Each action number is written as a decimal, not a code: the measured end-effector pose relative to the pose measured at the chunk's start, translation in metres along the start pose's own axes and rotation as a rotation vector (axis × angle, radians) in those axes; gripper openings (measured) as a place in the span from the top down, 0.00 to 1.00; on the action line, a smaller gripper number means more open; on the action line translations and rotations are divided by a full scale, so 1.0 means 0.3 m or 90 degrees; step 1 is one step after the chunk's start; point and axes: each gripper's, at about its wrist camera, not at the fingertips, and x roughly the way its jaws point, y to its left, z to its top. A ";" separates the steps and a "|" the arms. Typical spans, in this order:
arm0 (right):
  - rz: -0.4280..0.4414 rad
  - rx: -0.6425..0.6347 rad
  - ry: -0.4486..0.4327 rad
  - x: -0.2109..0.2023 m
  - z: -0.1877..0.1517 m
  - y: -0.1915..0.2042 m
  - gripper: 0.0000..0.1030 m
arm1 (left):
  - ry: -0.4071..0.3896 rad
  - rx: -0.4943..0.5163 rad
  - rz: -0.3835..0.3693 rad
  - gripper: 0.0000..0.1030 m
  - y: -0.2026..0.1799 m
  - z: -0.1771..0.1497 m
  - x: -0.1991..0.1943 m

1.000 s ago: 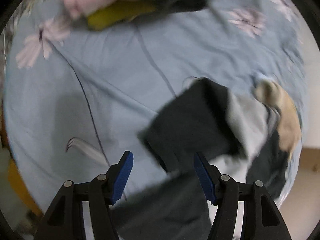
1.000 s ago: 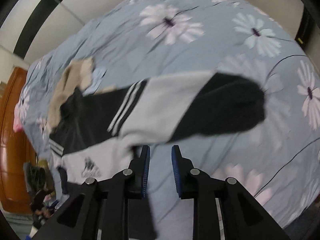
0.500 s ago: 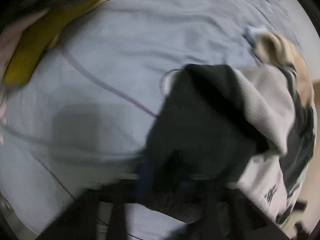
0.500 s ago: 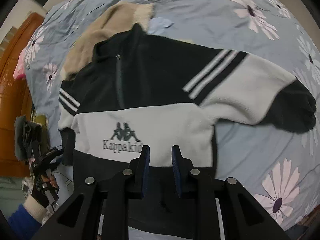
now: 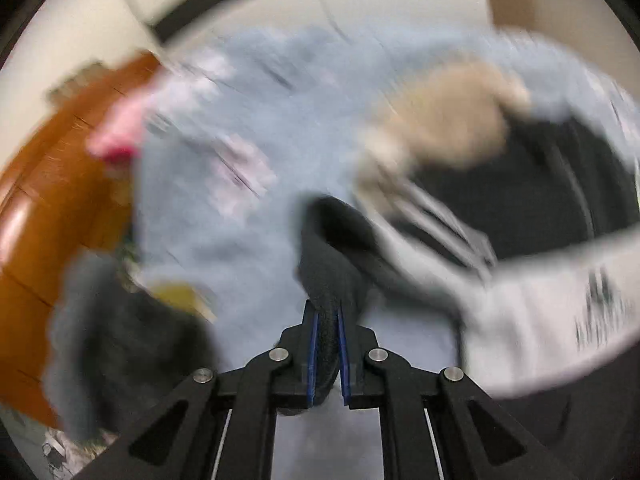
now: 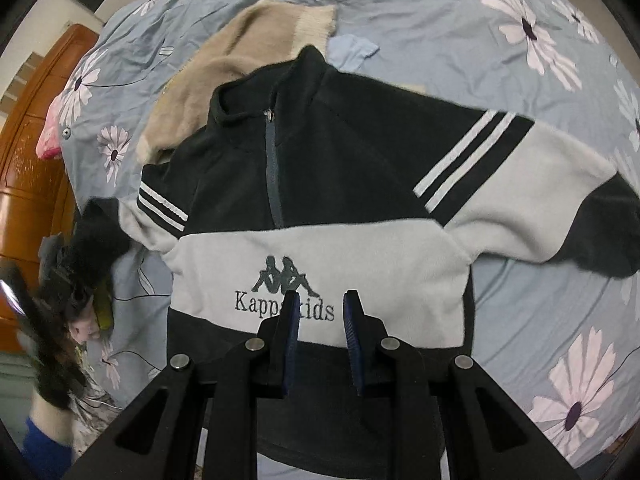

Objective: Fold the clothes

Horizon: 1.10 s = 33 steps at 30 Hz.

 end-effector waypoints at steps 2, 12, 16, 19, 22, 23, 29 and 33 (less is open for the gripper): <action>-0.002 0.000 0.009 0.014 -0.007 0.001 0.78 | 0.079 -0.015 -0.036 0.89 -0.064 -0.081 0.095; -0.008 0.009 0.037 0.067 -0.005 -0.018 0.78 | 0.126 -0.454 -0.237 0.33 0.085 -0.260 0.018; -0.008 -0.011 0.041 0.072 0.001 0.002 0.78 | 0.149 -0.783 -0.231 0.32 0.220 -0.448 0.033; -0.008 -0.018 0.042 0.076 0.007 0.015 0.78 | 0.193 -0.943 -0.251 0.34 0.238 -0.563 0.105; -0.008 -0.023 0.043 0.082 0.012 0.026 0.78 | 0.195 -1.072 -0.337 0.34 0.198 -0.617 0.176; -0.008 -0.026 0.044 0.084 0.013 0.030 0.78 | 0.199 -1.115 -0.359 0.34 0.179 -0.628 0.197; -0.008 -0.035 0.043 0.083 0.013 0.049 0.78 | 0.198 -1.295 -0.450 0.39 0.097 -0.645 0.241; -0.005 -0.029 0.038 0.079 0.015 0.052 0.78 | 0.167 -1.252 -0.464 0.76 0.110 -0.566 0.216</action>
